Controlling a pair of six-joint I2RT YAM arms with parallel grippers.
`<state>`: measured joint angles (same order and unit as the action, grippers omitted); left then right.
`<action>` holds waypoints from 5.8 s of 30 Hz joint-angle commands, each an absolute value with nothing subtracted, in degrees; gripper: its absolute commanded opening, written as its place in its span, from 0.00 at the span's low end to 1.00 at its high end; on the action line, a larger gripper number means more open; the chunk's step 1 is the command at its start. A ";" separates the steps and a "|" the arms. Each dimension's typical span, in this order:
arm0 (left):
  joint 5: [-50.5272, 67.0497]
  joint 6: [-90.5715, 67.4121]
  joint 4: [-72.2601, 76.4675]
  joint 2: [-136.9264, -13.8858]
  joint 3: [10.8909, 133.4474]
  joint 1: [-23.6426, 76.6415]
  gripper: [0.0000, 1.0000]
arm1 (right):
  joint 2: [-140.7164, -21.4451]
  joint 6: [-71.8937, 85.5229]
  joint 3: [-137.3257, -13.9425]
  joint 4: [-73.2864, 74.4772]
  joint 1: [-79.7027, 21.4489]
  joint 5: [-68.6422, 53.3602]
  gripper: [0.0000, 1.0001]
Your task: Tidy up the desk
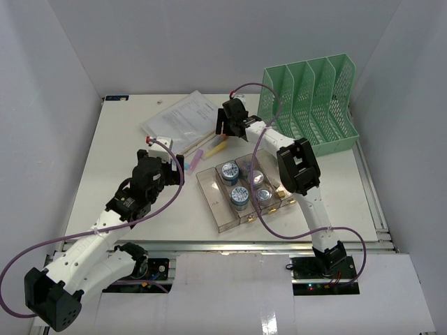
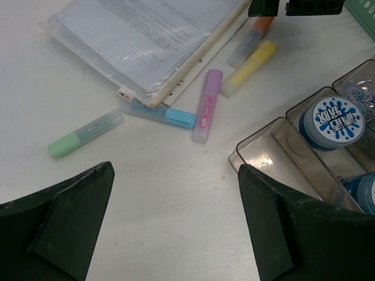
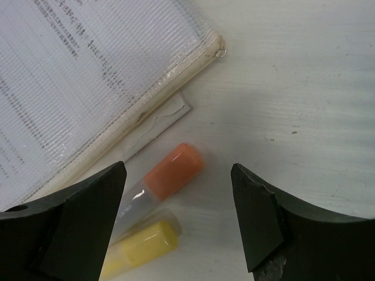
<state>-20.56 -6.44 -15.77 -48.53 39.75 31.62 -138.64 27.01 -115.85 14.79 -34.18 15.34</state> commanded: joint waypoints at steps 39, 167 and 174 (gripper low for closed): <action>-20.52 -5.93 -14.68 -49.75 39.24 30.76 0.98 | -146.42 40.03 -120.85 14.85 -35.99 14.11 0.52; 6.19 -19.70 -37.57 -109.85 93.97 30.13 0.70 | -58.32 -16.63 -42.26 -0.74 -8.56 -68.71 0.82; 5.24 -16.93 -43.35 -118.11 100.96 32.03 0.71 | -57.94 -13.73 -40.52 -3.93 -6.53 -71.38 0.82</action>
